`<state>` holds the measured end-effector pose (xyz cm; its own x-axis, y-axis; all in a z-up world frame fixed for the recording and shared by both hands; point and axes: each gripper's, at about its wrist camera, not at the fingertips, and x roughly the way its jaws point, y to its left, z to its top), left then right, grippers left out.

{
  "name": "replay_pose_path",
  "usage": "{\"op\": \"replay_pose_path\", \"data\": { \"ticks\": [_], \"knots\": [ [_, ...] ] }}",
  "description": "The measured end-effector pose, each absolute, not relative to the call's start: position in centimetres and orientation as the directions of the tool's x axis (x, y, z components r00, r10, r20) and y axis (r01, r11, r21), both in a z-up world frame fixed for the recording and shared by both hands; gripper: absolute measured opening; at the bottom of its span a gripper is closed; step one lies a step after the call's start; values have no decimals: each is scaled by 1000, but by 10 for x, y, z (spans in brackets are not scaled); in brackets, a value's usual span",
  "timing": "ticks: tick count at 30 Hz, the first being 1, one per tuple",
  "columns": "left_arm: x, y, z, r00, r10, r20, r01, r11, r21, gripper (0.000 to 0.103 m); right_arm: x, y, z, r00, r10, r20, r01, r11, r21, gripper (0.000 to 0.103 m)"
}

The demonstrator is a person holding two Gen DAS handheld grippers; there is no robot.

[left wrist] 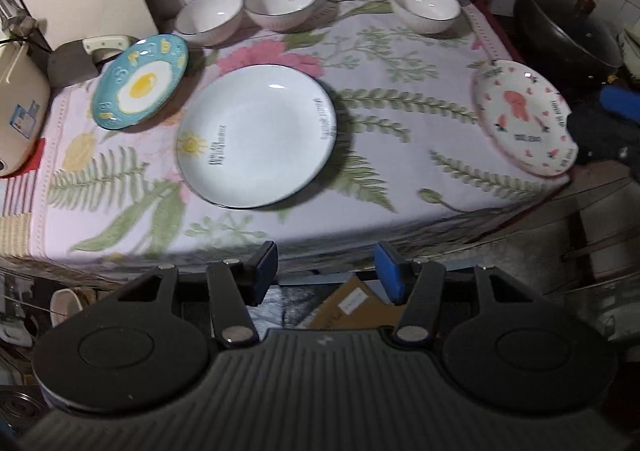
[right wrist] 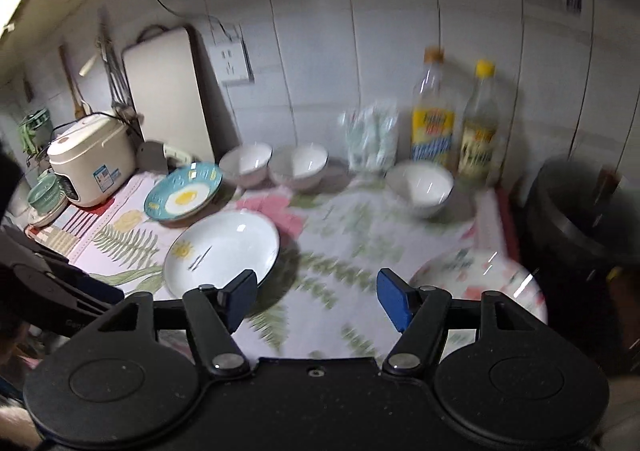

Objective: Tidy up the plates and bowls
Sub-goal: 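Move both grippers to the pink bear plate and close on its rim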

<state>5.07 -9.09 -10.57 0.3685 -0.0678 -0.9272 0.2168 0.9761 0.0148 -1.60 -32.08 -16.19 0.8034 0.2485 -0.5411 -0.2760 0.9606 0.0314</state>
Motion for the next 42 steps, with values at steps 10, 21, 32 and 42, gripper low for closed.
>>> {"op": "replay_pose_path", "data": {
  "ticks": [10,21,32,42],
  "knots": [
    [41,-169,-101,432,-117,-894,246,969,-8,59,-41,-383,-166,840,208,-501,-247,969,-12,71],
    [65,-223,-125,534,-180,-826,232,971,-62,64,-28,-438,-226,843,118,-526,-92,993,74,71],
    [99,-254,-181,542,-178,-821,190,978,-87,64,13,-474,-294,775,140,-616,1,975,222,71],
    [133,-273,-222,501,-175,-848,169,980,-102,64,35,-488,-322,727,185,-662,38,951,306,71]
  ]
}}
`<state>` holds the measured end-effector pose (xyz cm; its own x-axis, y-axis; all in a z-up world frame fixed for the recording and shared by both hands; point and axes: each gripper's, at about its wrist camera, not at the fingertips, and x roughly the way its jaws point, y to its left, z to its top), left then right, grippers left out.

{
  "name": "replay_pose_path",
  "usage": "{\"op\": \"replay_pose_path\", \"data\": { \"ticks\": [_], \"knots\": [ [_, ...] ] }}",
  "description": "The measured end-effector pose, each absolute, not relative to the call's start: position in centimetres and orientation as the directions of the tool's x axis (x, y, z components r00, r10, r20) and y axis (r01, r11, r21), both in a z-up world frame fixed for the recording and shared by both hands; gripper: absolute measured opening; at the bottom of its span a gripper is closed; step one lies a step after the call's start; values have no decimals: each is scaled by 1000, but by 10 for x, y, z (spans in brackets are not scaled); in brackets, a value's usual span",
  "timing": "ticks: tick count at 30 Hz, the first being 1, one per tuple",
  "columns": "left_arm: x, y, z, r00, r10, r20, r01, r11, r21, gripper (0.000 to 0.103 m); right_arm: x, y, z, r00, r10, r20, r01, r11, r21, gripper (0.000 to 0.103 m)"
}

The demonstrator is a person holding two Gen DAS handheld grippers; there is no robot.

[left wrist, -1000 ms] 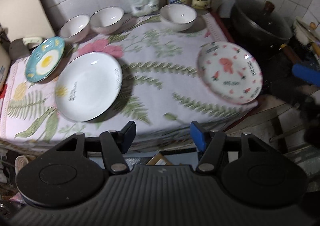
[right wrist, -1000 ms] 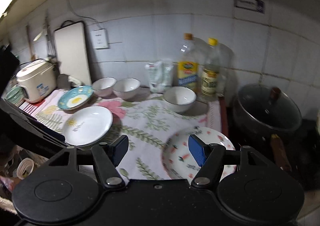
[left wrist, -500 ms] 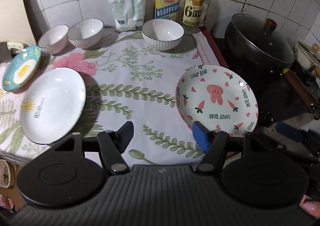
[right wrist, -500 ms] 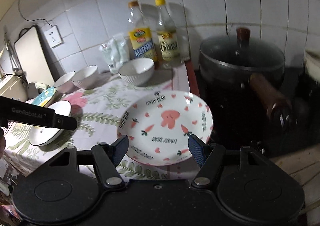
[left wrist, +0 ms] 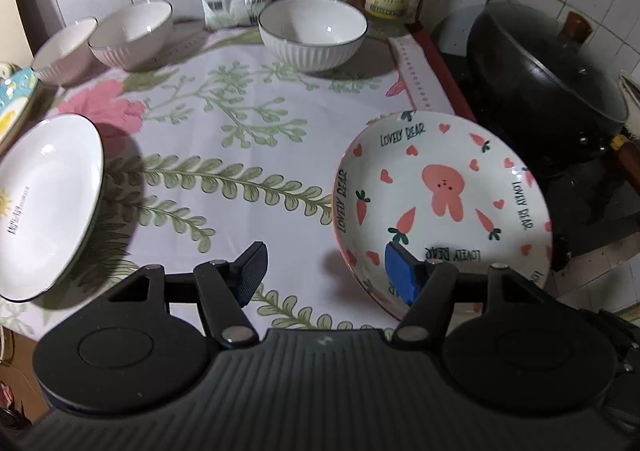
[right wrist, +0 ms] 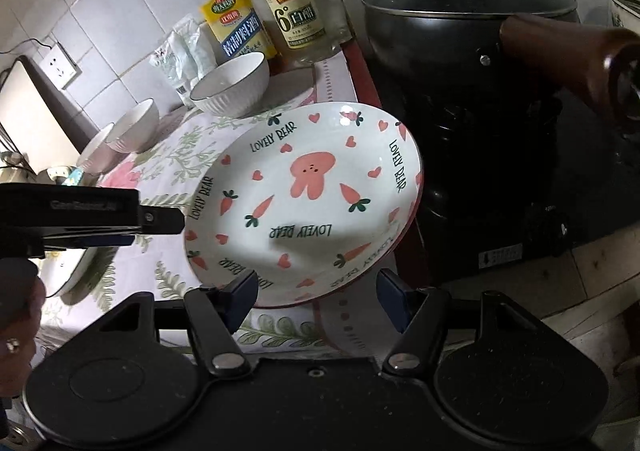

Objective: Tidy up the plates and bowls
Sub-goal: 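Move both grippers to the pink bear plate and close on its rim, then lift the bear plate with both grippers and carry it over the white plate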

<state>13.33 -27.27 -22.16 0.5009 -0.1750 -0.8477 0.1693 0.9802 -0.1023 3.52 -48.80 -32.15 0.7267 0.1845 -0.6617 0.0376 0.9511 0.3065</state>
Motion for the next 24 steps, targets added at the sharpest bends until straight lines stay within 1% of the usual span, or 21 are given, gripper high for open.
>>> {"op": "replay_pose_path", "data": {
  "ticks": [5,9,12,13,15,16,17,18,19,21,23,24],
  "knots": [
    [146,-280,-242,469,-183,-864,173,978,-113,64,48,-492,-326,731,180,-659,47,949,312,69],
    [149,-284,-250,456,-185,-871,177,977,-115,64,56,-481,-328,698,159,-698,1,975,222,67],
    [149,-284,-255,457,-198,-867,177,976,-129,61,58,-483,-332,698,173,-695,13,967,254,64],
    [149,-284,-257,453,-197,-870,176,976,-129,58,59,-485,-333,701,174,-692,22,964,265,64],
    [147,-281,-259,464,-226,-857,179,971,-160,48,61,-488,-334,711,169,-682,44,958,283,65],
    [147,-281,-259,467,-243,-850,185,967,-174,41,61,-490,-334,715,172,-677,51,954,295,64],
    [146,-281,-259,466,-262,-845,193,962,-192,30,61,-492,-334,721,175,-670,58,949,310,63],
    [146,-281,-259,463,-285,-839,200,956,-215,24,61,-494,-335,727,174,-665,65,945,319,58],
    [145,-281,-258,464,-294,-836,200,954,-224,22,60,-496,-335,731,165,-662,77,944,321,48],
    [143,-285,-257,473,-279,-836,194,958,-210,21,58,-500,-335,729,132,-671,113,944,309,33],
    [141,-286,-256,477,-271,-836,182,961,-208,21,57,-507,-336,732,141,-666,145,924,355,29],
    [141,-287,-255,479,-261,-838,181,964,-197,21,56,-508,-336,733,139,-666,151,921,359,29]
  ]
}}
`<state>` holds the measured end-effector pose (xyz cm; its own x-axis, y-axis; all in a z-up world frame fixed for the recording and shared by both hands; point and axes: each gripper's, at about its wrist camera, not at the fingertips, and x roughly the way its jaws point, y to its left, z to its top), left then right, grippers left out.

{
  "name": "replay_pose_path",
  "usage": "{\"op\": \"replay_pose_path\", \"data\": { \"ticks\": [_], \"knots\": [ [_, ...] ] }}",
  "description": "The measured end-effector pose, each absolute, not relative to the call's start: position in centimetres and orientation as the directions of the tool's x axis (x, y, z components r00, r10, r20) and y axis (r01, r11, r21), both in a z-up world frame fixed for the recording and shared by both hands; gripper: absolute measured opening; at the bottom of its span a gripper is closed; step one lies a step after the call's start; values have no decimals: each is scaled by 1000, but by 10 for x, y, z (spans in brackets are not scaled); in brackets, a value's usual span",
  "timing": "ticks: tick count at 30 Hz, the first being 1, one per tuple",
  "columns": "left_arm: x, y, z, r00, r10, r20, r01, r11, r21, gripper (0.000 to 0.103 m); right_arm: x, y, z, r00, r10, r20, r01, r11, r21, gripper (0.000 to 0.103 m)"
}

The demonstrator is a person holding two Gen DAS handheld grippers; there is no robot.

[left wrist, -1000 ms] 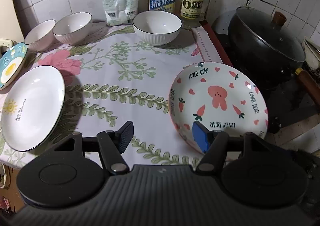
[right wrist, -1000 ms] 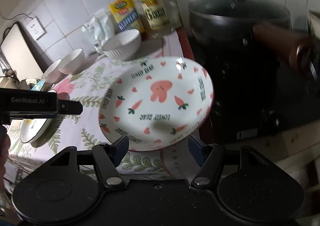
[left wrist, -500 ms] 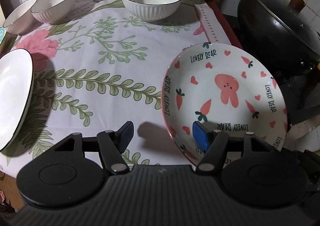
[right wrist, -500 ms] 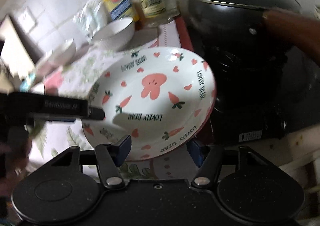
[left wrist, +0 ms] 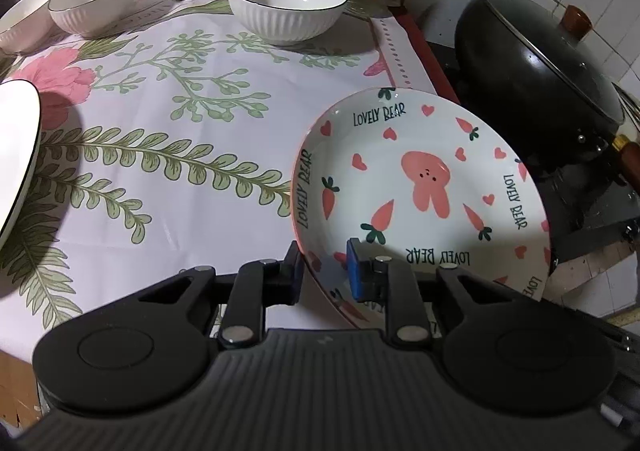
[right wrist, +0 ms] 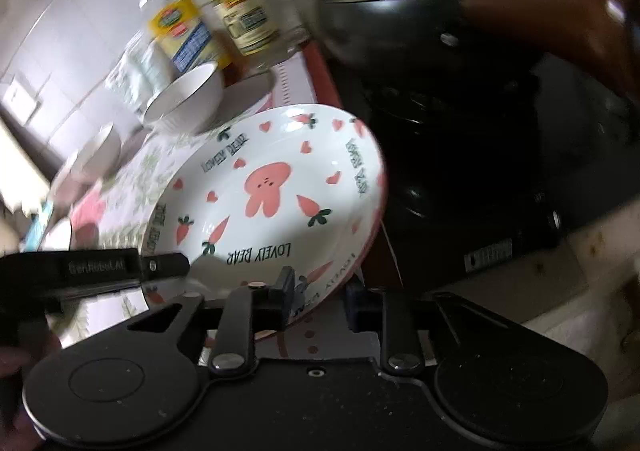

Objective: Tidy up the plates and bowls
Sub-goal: 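Lift the bear plate with both grippers and carry it over the white plate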

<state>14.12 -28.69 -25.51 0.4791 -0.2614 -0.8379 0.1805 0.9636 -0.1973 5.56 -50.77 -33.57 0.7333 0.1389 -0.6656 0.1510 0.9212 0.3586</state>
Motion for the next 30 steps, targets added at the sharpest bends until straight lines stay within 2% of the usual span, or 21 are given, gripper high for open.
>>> {"op": "replay_pose_path", "data": {
  "ticks": [2,10,19,20,21,22,25,26,28,30],
  "knots": [
    [141,-289,-252,482,-241,-843,177,968,-175,21,54,-502,-332,733,128,-668,126,940,318,29],
    [133,-290,-232,482,-216,-849,230,966,-116,21,59,-505,-311,699,122,-705,159,934,319,29],
    [115,-271,-201,464,-195,-864,200,973,-113,21,58,-491,-279,663,130,-738,116,955,273,28],
    [113,-267,-197,464,-181,-867,181,978,-107,20,55,-488,-274,665,142,-733,97,957,274,11],
    [111,-264,-193,472,-203,-858,195,973,-122,17,52,-483,-268,676,181,-715,48,957,288,2],
    [108,-263,-188,482,-239,-843,228,963,-143,13,51,-475,-261,668,247,-702,-10,946,323,2],
    [110,-264,-184,457,-234,-858,185,969,-165,7,51,-436,-249,681,263,-683,-95,957,274,2],
    [116,-259,-189,433,-241,-869,136,970,-201,7,53,-431,-250,682,256,-685,-86,958,272,2],
    [123,-255,-200,424,-212,-880,102,977,-186,8,53,-437,-257,723,217,-656,-36,960,278,2],
    [127,-247,-211,410,-209,-888,78,978,-194,9,61,-447,-266,724,186,-665,21,957,290,3]
  ]
}}
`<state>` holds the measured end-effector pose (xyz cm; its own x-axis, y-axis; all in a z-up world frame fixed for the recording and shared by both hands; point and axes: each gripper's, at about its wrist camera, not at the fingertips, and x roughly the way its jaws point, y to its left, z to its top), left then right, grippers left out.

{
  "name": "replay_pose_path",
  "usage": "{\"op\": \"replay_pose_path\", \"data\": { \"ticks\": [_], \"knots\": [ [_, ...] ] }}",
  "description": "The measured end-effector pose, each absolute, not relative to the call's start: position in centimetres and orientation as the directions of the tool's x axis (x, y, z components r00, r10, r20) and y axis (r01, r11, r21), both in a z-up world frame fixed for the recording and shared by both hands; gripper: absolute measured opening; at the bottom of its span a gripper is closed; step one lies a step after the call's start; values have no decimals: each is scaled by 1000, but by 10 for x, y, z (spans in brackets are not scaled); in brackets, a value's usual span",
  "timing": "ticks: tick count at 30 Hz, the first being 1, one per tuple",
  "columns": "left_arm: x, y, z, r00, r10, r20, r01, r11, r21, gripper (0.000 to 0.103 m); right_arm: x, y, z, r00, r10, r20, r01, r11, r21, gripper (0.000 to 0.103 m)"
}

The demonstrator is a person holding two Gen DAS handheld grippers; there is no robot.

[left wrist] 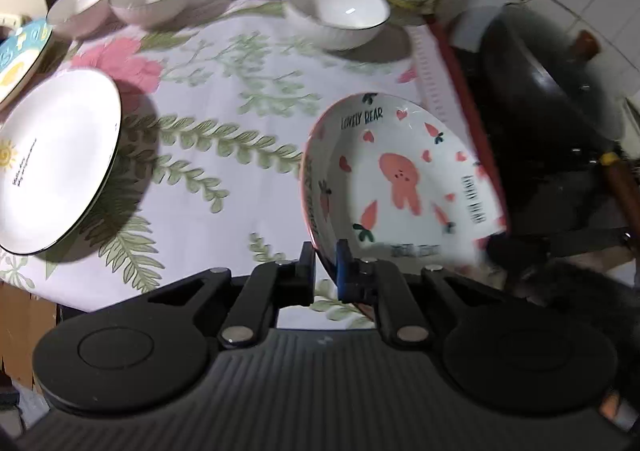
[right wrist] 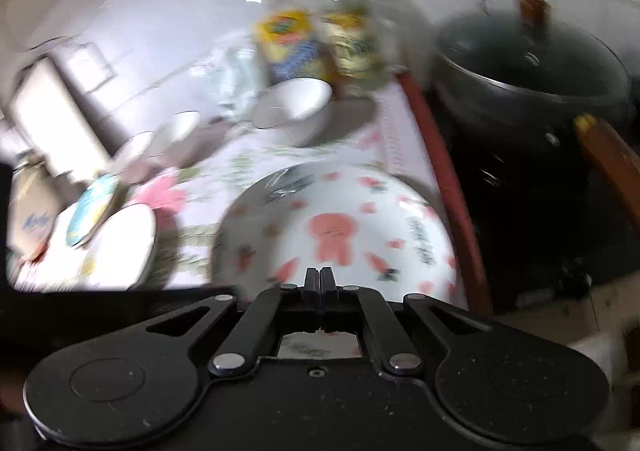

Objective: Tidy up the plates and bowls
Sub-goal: 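Lift the bear plate with both grippers and carry it over the white plate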

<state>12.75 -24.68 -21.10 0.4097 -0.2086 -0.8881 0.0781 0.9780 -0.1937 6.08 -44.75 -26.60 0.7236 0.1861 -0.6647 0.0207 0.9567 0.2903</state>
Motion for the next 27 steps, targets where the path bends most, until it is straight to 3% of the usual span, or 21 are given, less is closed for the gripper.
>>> {"op": "replay_pose_path", "data": {
  "ticks": [8,10,12,22,27],
  "knots": [
    [133,-239,-221,380,-224,-897,87,975,-206,9,64,-496,-288,708,167,-687,86,944,318,13],
    [134,-238,-222,373,-227,-900,83,974,-211,9,67,-505,-294,714,163,-680,89,943,320,28],
    [137,-236,-224,366,-230,-902,76,973,-217,9,69,-508,-298,712,160,-683,81,948,307,35],
    [143,-230,-239,345,-233,-909,27,971,-238,10,84,-520,-327,668,292,-684,68,892,447,32],
    [140,-229,-243,367,-234,-900,23,970,-242,10,90,-512,-343,713,308,-630,29,885,466,30]
  ]
}}
